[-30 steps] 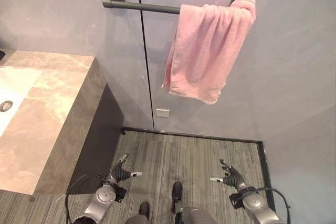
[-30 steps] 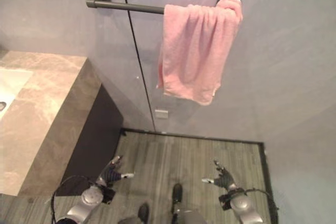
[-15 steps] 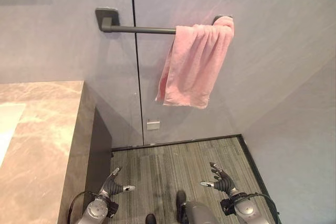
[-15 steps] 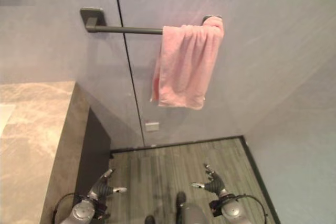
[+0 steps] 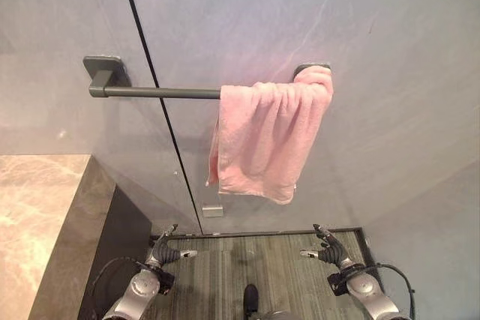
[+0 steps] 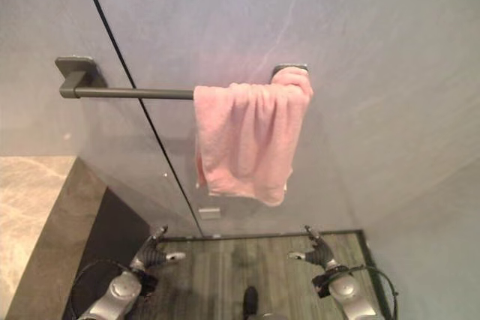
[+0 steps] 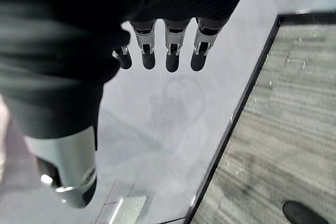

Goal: Put brush and paste in cup on sink, flatten towel.

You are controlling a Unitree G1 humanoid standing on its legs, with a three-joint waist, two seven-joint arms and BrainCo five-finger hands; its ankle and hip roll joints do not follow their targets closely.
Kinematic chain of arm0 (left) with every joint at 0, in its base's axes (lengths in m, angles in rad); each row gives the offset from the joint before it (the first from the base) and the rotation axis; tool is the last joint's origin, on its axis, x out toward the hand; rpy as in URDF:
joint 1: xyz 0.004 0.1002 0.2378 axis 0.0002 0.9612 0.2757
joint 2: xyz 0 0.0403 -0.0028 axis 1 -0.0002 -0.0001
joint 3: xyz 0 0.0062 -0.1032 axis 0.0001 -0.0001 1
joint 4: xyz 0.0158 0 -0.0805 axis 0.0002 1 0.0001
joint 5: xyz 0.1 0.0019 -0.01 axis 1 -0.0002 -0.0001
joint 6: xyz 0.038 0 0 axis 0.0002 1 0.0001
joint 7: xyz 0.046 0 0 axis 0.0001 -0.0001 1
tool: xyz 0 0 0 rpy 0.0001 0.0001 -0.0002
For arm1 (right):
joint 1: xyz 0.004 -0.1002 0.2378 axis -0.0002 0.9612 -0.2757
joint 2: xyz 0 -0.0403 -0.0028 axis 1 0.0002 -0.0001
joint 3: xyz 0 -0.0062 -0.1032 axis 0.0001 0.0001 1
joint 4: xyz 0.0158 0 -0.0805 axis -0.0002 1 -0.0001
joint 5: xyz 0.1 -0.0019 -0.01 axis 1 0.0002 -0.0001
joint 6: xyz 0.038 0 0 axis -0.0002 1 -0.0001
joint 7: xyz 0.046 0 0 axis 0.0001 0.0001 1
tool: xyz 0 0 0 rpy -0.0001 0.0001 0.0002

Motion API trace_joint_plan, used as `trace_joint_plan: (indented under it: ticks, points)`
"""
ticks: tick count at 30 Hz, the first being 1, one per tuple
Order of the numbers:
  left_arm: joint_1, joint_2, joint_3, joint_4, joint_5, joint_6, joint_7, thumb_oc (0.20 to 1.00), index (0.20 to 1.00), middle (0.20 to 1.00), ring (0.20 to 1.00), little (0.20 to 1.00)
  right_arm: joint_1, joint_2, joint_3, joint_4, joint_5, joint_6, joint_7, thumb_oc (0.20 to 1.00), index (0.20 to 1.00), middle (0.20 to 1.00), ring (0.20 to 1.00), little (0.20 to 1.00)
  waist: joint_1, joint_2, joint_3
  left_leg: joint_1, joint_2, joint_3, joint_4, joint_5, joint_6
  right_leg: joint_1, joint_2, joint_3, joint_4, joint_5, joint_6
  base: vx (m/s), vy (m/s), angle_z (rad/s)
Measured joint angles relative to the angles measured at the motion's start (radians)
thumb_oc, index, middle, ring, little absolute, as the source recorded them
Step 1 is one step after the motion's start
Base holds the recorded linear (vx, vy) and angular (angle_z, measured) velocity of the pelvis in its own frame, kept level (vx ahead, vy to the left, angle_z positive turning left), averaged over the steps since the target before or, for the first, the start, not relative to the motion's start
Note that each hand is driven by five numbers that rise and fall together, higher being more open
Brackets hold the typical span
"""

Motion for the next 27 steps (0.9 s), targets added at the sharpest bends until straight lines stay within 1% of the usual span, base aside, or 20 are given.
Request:
trace_joint_plan:
  ticks: [1, 2, 3, 4, 5, 6, 7, 8, 9, 10, 11, 12, 13, 14, 15, 17, 21, 22, 24, 27]
  points:
    - [-0.010, 0.001, -0.008, 0.000, 0.000, 0.001, 0.001, 1.000, 1.000, 1.000, 1.000, 1.000, -0.001, 0.000, 0.001, 0.001, 0.000, -0.001, 0.000, 1.000, 1.000, 1.000, 1.000, 1.000, 0.003, -0.013, 0.001, -0.040, -0.003, -0.012, 0.062, 0.003, -0.007, 0.006, -0.015, -0.001, -0.004, 0.002, 0.001, 0.02, 0.090, 0.44]
    - [-0.022, 0.002, -0.038, 0.001, 0.000, 0.002, 0.000, 1.000, 1.000, 1.000, 1.000, 1.000, 0.002, -0.005, -0.003, 0.002, 0.000, -0.001, -0.012, 1.000, 1.000, 1.000, 1.000, 1.000, -0.014, -0.018, 0.005, -0.077, -0.008, -0.002, 0.097, 0.005, -0.021, 0.011, -0.042, -0.025, -0.019, -0.003, -0.017, 0.07, 0.089, 1.06]
    - [-0.056, -0.014, -0.043, 0.010, 0.000, 0.002, 0.000, 1.000, 1.000, 1.000, 1.000, 1.000, -0.003, 0.002, -0.004, 0.018, 0.000, 0.001, -0.019, 1.000, 1.000, 1.000, 1.000, 1.000, -0.011, -0.043, 0.031, -0.124, 0.119, 0.128, -0.112, 0.082, -0.081, 0.015, -0.087, -0.045, -0.035, -0.003, -0.014, 0.23, 0.213, 0.62]
    - [-0.045, -0.013, -0.070, 0.017, 0.000, 0.003, 0.003, 1.000, 1.000, 1.000, 1.000, 1.000, -0.038, 0.000, -0.011, 0.020, 0.000, 0.001, -0.021, 1.000, 1.000, 1.000, 1.000, 1.000, 0.020, -0.023, 0.046, -0.139, 0.159, 0.058, -0.202, 0.138, -0.090, 0.016, -0.095, -0.003, -0.032, 0.002, 0.005, 0.28, 0.340, 0.12]
    - [-0.036, -0.012, -0.073, 0.013, 0.000, 0.004, 0.003, 1.000, 1.000, 1.000, 1.000, 1.000, -0.050, -0.003, -0.008, 0.022, 0.000, 0.001, -0.023, 1.000, 1.000, 1.000, 1.000, 1.000, 0.021, -0.011, 0.044, -0.132, 0.147, 0.028, -0.197, 0.138, -0.089, 0.019, -0.095, 0.018, -0.032, 0.012, 0.029, 0.26, 0.377, -0.86]
    - [-0.025, -0.012, -0.069, 0.011, 0.000, 0.005, 0.002, 1.000, 1.000, 1.000, 1.000, 1.000, -0.060, -0.003, -0.007, 0.029, 0.000, 0.000, -0.023, 1.000, 1.000, 1.000, 1.000, 1.000, 0.021, 0.009, 0.040, -0.114, 0.121, -0.021, -0.187, 0.137, -0.087, 0.027, -0.092, 0.046, -0.031, 0.015, 0.049, 0.09, 0.256, -1.03]
    - [0.011, -0.013, -0.039, -0.004, 0.000, 0.005, 0.001, 1.000, 1.000, 1.000, 1.000, 1.000, -0.076, 0.009, -0.025, 0.047, 0.000, 0.001, -0.023, 1.000, 1.000, 1.000, 1.000, 1.000, 0.025, 0.026, 0.033, -0.053, 0.074, -0.018, -0.223, 0.133, -0.075, 0.033, -0.095, 0.101, -0.031, 0.018, 0.070, 0.02, 0.121, -1.61]
    - [0.047, 0.002, -0.022, -0.033, -0.001, 0.006, 0.002, 1.000, 1.000, 1.000, 1.000, 1.000, -0.076, 0.014, -0.050, 0.046, 0.000, -0.001, -0.034, 1.000, 1.000, 1.000, 1.000, 1.000, 0.032, 0.046, 0.024, -0.016, 0.043, 0.005, -0.245, 0.205, -0.019, 0.035, -0.107, 0.118, -0.031, 0.033, 0.091, 0.02, 0.103, -1.52]
    - [0.059, 0.023, -0.015, -0.048, -0.001, 0.007, 0.002, 1.000, 1.000, 1.000, 1.000, 1.000, -0.056, 0.016, -0.052, 0.045, 0.000, 0.000, -0.037, 1.000, 1.000, 1.000, 1.000, 1.000, 0.028, 0.033, 0.015, -0.007, 0.013, 0.027, -0.245, 0.198, -0.001, 0.036, -0.140, 0.113, -0.032, 0.034, 0.104, 0.04, 0.136, -0.97]
    - [0.062, 0.045, 0.012, -0.075, -0.002, 0.005, 0.003, 1.000, 1.000, 1.000, 1.000, 1.000, 0.008, 0.021, -0.057, 0.058, 0.000, 0.009, -0.037, 1.000, 1.000, 1.000, 1.000, 1.000, 0.013, 0.001, 0.004, 0.004, -0.035, 0.041, -0.245, 0.187, 0.026, 0.039, -0.193, 0.112, -0.032, 0.031, 0.134, 0.03, 0.105, -0.26]
    - [0.070, 0.056, 0.014, -0.075, -0.003, 0.006, 0.002, 1.000, 1.000, 1.000, 1.000, 1.000, 0.022, 0.030, -0.058, 0.065, 0.001, 0.014, -0.037, 1.000, 1.000, 1.000, 1.000, 1.000, 0.012, -0.013, -0.006, 0.006, -0.047, 0.046, -0.246, 0.181, 0.037, 0.042, -0.204, 0.113, -0.031, 0.034, 0.139, 0.04, 0.083, -0.06]
    - [0.080, 0.062, 0.017, -0.076, -0.003, 0.007, 0.002, 1.000, 1.000, 1.000, 1.000, 1.000, 0.031, 0.046, -0.070, 0.071, 0.001, 0.016, -0.038, 1.000, 1.000, 1.000, 1.000, 1.000, 0.011, -0.021, -0.012, 0.013, -0.051, 0.048, -0.246, 0.177, 0.045, 0.048, -0.212, 0.113, -0.031, 0.034, 0.141, 0.02, 0.018, -0.03]
    - [0.090, 0.057, 0.016, -0.086, -0.005, 0.010, 0.003, 1.000, 1.000, 1.000, 1.000, 1.000, 0.034, 0.055, -0.077, 0.070, 0.002, 0.016, -0.039, 1.000, 1.000, 1.000, 1.000, 1.000, 0.012, -0.021, -0.013, 0.021, -0.051, 0.047, -0.246, 0.174, 0.050, 0.058, -0.212, 0.113, -0.031, 0.034, 0.143, 0.03, 0.033, 0.04]
    - [0.099, 0.058, 0.010, -0.095, -0.008, 0.010, -0.001, 1.000, 1.000, 1.000, 1.000, 1.000, 0.033, 0.058, -0.077, 0.069, 0.002, 0.016, -0.039, 1.000, 1.000, 1.000, 1.000, 1.000, 0.015, -0.023, -0.018, 0.022, -0.052, 0.046, -0.245, 0.171, 0.051, 0.059, -0.212, 0.113, -0.031, 0.032, 0.155, 0.03, 0.028, 0.07]
    - [0.107, 0.058, 0.010, -0.101, -0.009, 0.010, -0.004, 1.000, 1.000, 1.000, 1.000, 1.000, 0.026, 0.059, -0.078, 0.067, 0.002, 0.017, -0.039, 1.000, 1.000, 1.000, 1.000, 1.000, 0.016, -0.029, -0.026, 0.023, -0.049, 0.044, -0.245, 0.169, 0.051, 0.059, -0.208, 0.112, -0.031, 0.028, 0.163, 0.03, 0.018, 0.06]
    - [0.118, 0.062, 0.010, -0.116, -0.011, 0.013, -0.007, 1.000, 1.000, 1.000, 1.000, 1.000, 0.012, 0.058, -0.090, 0.062, 0.009, 0.017, -0.039, 1.000, 1.000, 1.000, 1.000, 1.000, 0.017, -0.024, -0.029, 0.024, -0.042, 0.044, -0.242, 0.175, 0.042, 0.059, -0.199, 0.111, -0.032, 0.028, 0.162, 0.00, 0.000, 0.00]
    - [0.135, 0.074, 0.010, -0.230, -0.041, 0.014, -0.033, 1.000, 1.000, 1.000, 1.000, 1.000, -0.062, 0.019, -0.129, 0.058, 0.072, 0.016, -0.047, 1.000, 1.000, 1.000, 1.000, 1.000, 0.029, -0.005, -0.034, 0.042, -0.022, 0.052, -0.241, 0.176, 0.039, 0.077, -0.182, 0.111, -0.034, 0.026, 0.160, 0.00, -0.005, -0.01]
    - [0.135, 0.104, 0.006, -0.304, -0.051, 0.011, -0.053, 1.000, 1.000, 1.000, 1.000, 1.000, -0.091, -0.011, -0.134, 0.059, 0.088, 0.014, -0.051, 1.000, 1.000, 1.000, 1.000, 1.000, 0.033, -0.005, -0.035, 0.043, -0.017, 0.056, -0.245, 0.173, 0.029, 0.077, -0.176, 0.111, -0.040, 0.021, 0.155, -0.01, -0.032, -0.01]
    - [0.131, 0.136, 0.007, -0.351, -0.063, 0.007, -0.065, 1.000, 1.000, 1.000, 1.000, 1.000, -0.118, -0.034, -0.138, 0.061, 0.119, 0.013, -0.053, 1.000, 1.000, 1.000, 1.000, 1.000, 0.040, -0.006, -0.039, 0.039, -0.008, 0.056, -0.246, 0.169, 0.019, 0.077, -0.168, 0.112, -0.041, 0.014, 0.149, -0.01, -0.041, -0.03]
    - [0.124, 0.186, 0.004, -0.403, -0.090, 0.007, -0.089, 1.000, 1.000, 1.000, 1.000, 1.000, -0.150, -0.080, -0.131, 0.060, 0.143, 0.013, -0.033, 1.000, 1.000, 1.000, 1.000, 1.000, 0.042, -0.006, -0.039, 0.034, 0.007, 0.055, -0.246, 0.167, 0.013, 0.073, -0.154, 0.112, -0.041, 0.012, 0.145, -0.02, -0.028, 0.00]
